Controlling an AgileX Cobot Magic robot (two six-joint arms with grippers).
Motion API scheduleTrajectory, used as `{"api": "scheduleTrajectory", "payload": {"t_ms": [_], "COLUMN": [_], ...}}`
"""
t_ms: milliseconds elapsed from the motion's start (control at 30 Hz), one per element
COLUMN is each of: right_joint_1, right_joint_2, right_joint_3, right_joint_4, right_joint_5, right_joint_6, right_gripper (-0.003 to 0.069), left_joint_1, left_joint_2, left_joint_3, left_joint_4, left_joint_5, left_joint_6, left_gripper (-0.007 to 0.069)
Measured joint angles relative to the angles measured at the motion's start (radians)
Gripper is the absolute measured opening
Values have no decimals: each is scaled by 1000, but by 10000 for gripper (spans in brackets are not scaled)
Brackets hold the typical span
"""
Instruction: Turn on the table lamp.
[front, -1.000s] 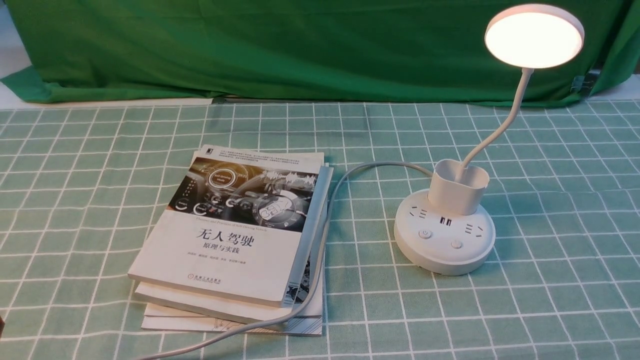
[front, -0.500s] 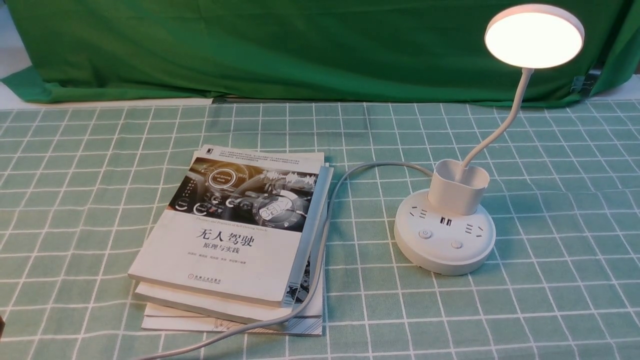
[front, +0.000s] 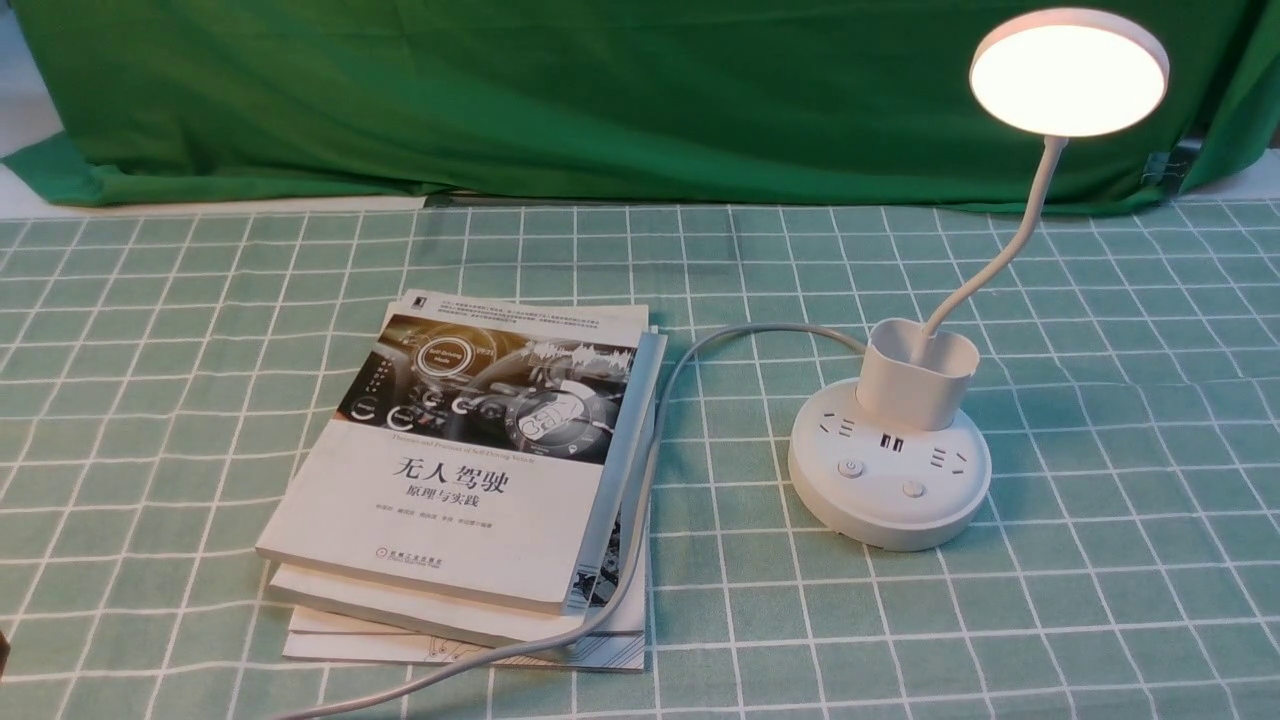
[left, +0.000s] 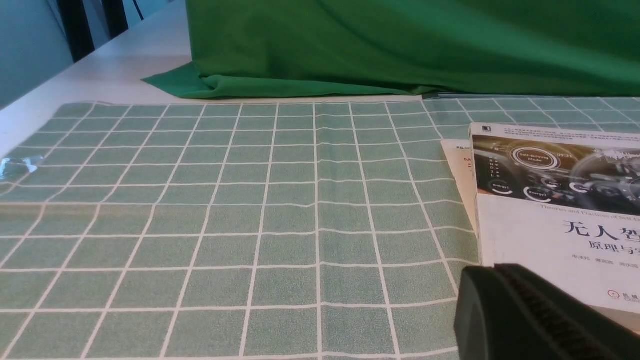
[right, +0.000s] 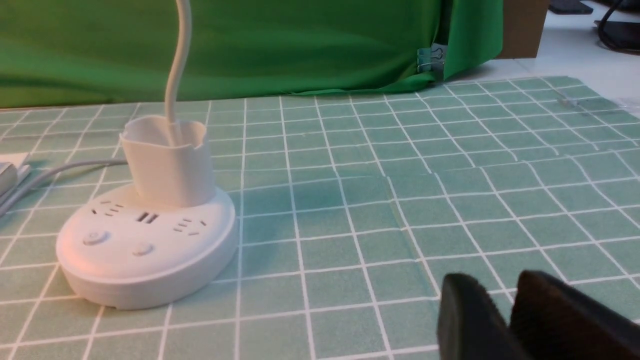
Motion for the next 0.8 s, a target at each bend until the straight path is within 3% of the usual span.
{"api": "scheduleTrajectory", "payload": {"t_ms": [800], "right_joint_1": [0], "right_joint_2": [0], "right_joint_3": [0], "right_joint_4": [0], "right_joint_5": [1], "right_joint_6": [1], "right_gripper": [236], "left_joint_1": [0], "left_joint_2": [0], "left_joint_3": [0], "left_joint_4": [0], "left_joint_5": [0], "left_joint_6": [0], "left_gripper": [21]}}
